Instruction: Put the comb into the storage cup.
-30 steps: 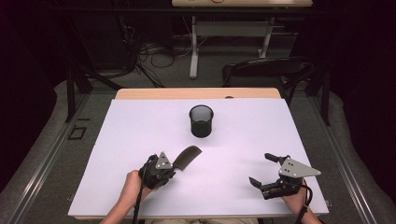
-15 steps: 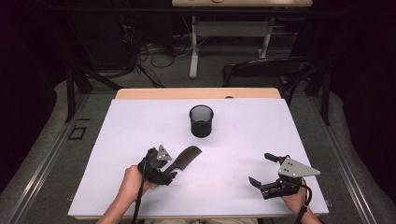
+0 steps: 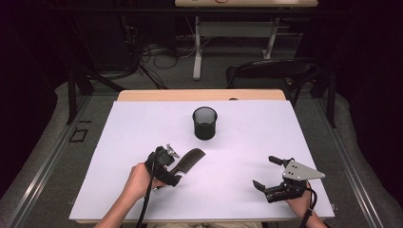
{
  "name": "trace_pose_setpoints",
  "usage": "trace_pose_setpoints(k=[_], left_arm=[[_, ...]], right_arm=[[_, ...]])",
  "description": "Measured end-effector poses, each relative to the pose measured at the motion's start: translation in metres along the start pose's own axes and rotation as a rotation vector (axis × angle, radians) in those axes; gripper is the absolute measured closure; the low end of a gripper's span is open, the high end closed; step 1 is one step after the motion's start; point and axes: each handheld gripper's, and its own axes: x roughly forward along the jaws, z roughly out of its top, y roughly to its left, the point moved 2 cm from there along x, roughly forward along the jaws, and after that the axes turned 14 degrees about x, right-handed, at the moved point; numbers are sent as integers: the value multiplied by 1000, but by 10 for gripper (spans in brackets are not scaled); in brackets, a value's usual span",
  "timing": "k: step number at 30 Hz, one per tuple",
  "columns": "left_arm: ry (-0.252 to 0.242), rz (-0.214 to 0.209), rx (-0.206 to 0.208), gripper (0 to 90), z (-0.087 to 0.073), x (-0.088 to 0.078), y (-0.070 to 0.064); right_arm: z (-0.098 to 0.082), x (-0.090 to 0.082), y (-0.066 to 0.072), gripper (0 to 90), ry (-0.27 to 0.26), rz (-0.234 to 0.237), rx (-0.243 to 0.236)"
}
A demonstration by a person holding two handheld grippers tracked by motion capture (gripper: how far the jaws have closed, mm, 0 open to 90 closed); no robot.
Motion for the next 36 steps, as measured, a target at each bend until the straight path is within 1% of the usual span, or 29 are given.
trace_pose_setpoints(k=[2,4,6,8,9,11,12,13,18,21,23,25,29,31,36], left_arm=[[23,-7,9,280,2,0,2],[35,-13,4,355,5,1,3],[60,-26,8,412,7,2,5],[81,-34,2,467,9,5,5],[96,-40,7,486,10,5,6],[102,-50,3,527,11,7,7],[109,-56,0,562,11,7,7],[120,-62,6,562,12,8,7],[133,-75,-5,630,13,9,9],[153,-90,-5,640,13,11,9],[162,-90,-10,638,13,13,10],[161,-92,-17,647,13,14,11],[173,-99,-16,659,12,18,10],[170,-105,-23,683,11,19,10],[169,-98,-26,720,11,18,9]], right_arm=[[0,0,0,0,2,1,1],[0,0,0,0,4,2,-1],[0,0,0,0,4,2,0],[0,0,0,0,8,4,1],[0,0,0,0,10,5,3],[0,0,0,0,10,5,1],[0,1,0,0,9,6,4],[0,1,0,0,9,6,4],[0,2,0,0,7,8,5],[0,2,0,0,10,10,2],[0,2,0,0,12,10,2],[0,2,0,0,12,11,2],[0,2,0,0,13,12,1],[0,2,0,0,15,12,3],[0,2,0,0,16,12,1]])
